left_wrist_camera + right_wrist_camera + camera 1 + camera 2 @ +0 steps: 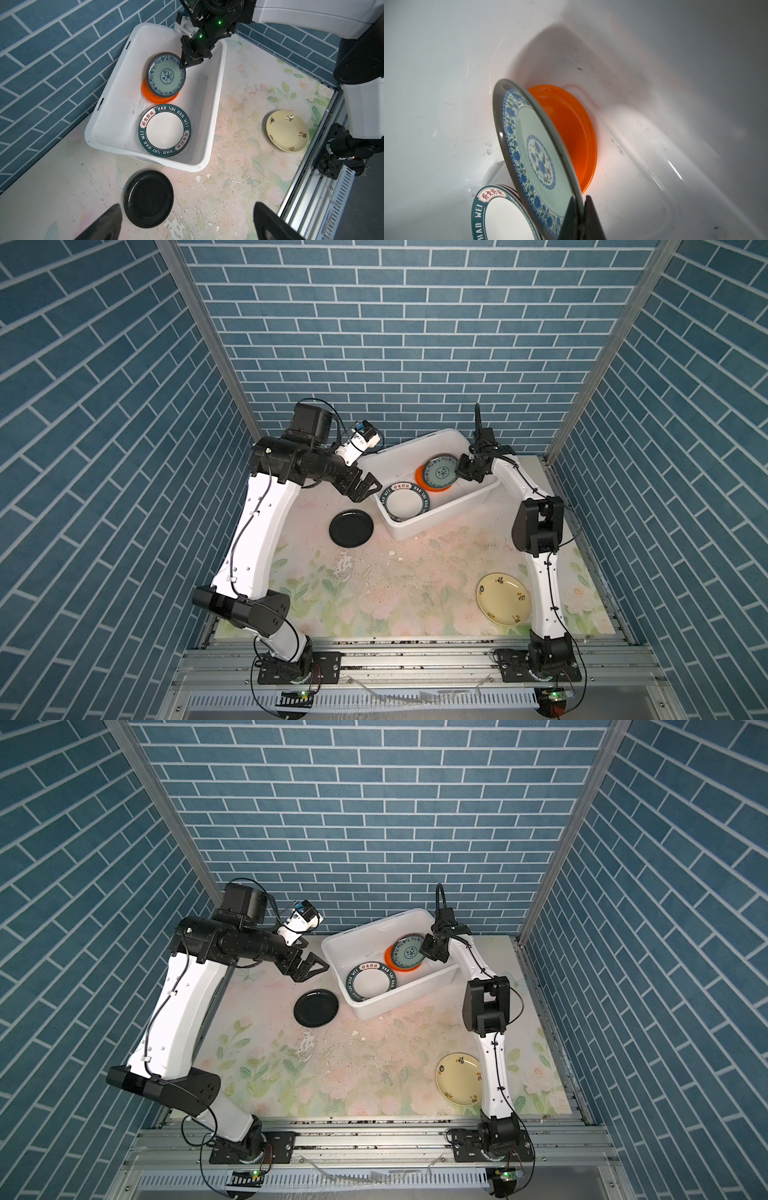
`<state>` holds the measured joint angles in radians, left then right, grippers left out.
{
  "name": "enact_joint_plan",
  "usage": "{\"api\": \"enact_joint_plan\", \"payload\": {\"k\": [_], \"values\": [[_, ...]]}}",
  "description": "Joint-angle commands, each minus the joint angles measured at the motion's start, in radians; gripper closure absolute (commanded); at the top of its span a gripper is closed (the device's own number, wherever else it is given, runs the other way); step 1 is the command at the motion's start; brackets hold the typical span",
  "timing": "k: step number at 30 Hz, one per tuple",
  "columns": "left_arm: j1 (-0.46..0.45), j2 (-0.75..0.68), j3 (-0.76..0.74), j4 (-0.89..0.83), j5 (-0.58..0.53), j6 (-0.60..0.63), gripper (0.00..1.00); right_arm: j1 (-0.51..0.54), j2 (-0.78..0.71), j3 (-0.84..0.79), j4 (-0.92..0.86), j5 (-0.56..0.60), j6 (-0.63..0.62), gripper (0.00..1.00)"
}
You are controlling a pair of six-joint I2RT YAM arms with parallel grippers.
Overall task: Place the plates into the plastic bin on the countertop
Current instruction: 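Lower the blue-and-white plate onto the orange plate in the bin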
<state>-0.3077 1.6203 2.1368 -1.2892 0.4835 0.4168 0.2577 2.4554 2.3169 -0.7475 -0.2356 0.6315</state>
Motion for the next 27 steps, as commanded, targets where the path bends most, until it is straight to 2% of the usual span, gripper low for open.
{"api": "enact_joint_plan", "payload": {"k": [1, 27], "values": [[0.000, -0.023, -0.009, -0.019, 0.009, 0.010, 0.00, 0.009, 0.023, 0.029, -0.024, 0.001, 0.020, 0.97], [0.006, -0.037, -0.021, -0.022, 0.029, 0.010, 0.00, 0.028, 0.045, 0.039, -0.036, 0.004, 0.030, 0.93]]}}
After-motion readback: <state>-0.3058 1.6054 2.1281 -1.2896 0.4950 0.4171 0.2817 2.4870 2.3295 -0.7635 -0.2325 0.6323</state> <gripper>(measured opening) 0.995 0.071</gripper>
